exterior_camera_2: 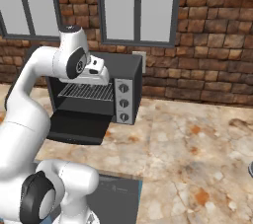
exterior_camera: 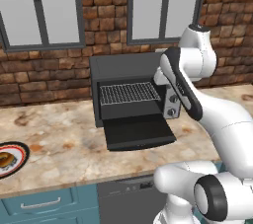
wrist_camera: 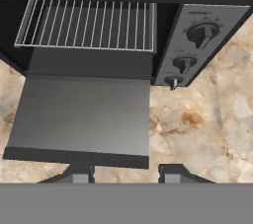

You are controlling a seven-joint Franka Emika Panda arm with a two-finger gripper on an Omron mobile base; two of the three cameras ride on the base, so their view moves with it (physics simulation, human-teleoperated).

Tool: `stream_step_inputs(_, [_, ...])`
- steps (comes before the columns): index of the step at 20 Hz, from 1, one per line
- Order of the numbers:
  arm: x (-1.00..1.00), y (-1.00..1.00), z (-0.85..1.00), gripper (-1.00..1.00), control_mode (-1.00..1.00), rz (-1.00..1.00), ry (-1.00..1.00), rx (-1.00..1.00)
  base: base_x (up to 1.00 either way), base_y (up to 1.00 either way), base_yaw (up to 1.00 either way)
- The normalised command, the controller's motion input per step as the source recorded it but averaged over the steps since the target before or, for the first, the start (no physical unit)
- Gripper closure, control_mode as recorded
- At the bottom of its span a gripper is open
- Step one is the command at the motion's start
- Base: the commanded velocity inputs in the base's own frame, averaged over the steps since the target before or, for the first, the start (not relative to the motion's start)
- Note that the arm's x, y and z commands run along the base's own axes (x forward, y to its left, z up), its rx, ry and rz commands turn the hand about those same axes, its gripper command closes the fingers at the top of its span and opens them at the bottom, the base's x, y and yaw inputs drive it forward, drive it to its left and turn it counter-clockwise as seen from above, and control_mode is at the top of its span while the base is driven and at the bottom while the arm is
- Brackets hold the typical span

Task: Pick up the bagel from the plate, place it on the toaster oven rack, close the door, and set the timer.

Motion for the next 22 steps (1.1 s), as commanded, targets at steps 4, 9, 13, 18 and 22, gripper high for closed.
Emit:
stream_step_inputs(4, [-0.41, 0.02, 0.0, -1.0, -1.0, 0.0, -0.06, 0.0, 0.0, 0.0, 0.0])
stream_step_inputs(9, [-0.6, 0.33, -0.06, -1.0, -1.0, -0.01, -0.03, 0.13, 0.0, 0.0, 0.0])
stream_step_inputs(13, [-0.41, 0.32, -0.27, -1.0, -1.0, -0.01, 0.0, 0.2, 0.0, 0.0, 0.0])
stream_step_inputs(18, [-0.03, -0.02, -0.63, -1.0, -1.0, -0.14, -0.12, 0.31, 0.0, 0.0, 0.0])
stream_step_inputs(22, [0.01, 0.0, -0.63, -1.0, -1.0, -0.2, -0.12, 0.36, 0.0, 0.0, 0.0])
